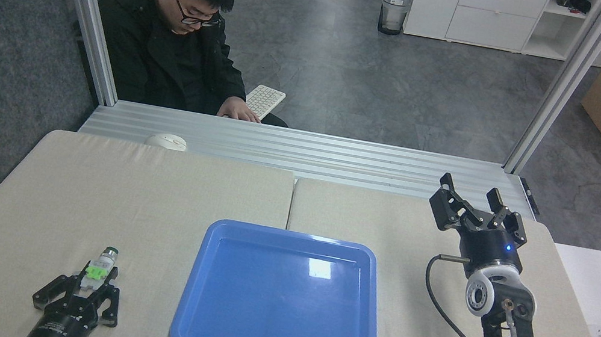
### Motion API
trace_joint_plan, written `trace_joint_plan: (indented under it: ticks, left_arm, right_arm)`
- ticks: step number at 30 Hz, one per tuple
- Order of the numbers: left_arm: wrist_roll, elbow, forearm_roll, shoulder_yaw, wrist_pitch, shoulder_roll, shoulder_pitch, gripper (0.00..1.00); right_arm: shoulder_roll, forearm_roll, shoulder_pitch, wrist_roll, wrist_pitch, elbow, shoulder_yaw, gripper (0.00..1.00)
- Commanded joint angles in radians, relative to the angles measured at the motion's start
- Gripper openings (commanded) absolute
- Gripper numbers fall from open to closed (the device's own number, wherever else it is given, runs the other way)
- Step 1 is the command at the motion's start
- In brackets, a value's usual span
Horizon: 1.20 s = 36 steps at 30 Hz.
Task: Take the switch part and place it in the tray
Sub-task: 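Lower the left gripper onto the white-and-green switch part and close it, then lift the switch part with the left gripper and carry it over the tray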
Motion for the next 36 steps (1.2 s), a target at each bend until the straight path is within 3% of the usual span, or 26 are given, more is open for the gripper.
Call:
trace_joint_plan:
  ticks: [1, 9, 13, 16, 20, 28, 36]
  left_arm:
    - [-0.017, 0.018, 0.013, 0.016, 0.011, 0.026, -0.008, 0.0]
    - [-0.031, -0.241, 0.024, 0.022, -0.01, 0.034, -0.035, 0.0]
    - [-0.08, -0.398, 0.027, 0.02, -0.14, 0.021, -0.058, 0.0]
    - [-0.138, -0.441, 0.029, 0.005, -0.211, -0.009, -0.106, 0.0]
    - [-0.206, -0.409, 0.026, -0.044, -0.23, -0.072, -0.185, 0.0]
    - [-0.224, -0.282, 0.01, -0.285, -0.228, -0.092, -0.19, 0.0]
    - [-0.246, -0.09, -0.049, -0.325, -0.213, -0.124, -0.196, 0.0]
  right_arm:
    - [0.0, 0.0, 0.0, 0.001, -0.001, 0.0, 0.0, 1.0]
    - [-0.002, 0.0, 0.0, -0.001, 0.001, 0.0, 0.0, 1.0]
    - [-0.002, 0.002, 0.0, 0.001, -0.001, 0.0, 0.001, 1.0]
    - [0.0, 0.0, -0.002, -0.001, -0.001, 0.0, 0.001, 1.0]
    - [0.0, 0.0, -0.002, -0.001, 0.001, 0.0, 0.001, 1.0]
    - [0.0, 0.0, -0.002, 0.001, -0.001, 0.0, 0.001, 1.0]
    - [0.0, 0.0, -0.002, 0.001, -0.001, 0.0, 0.001, 1.0]
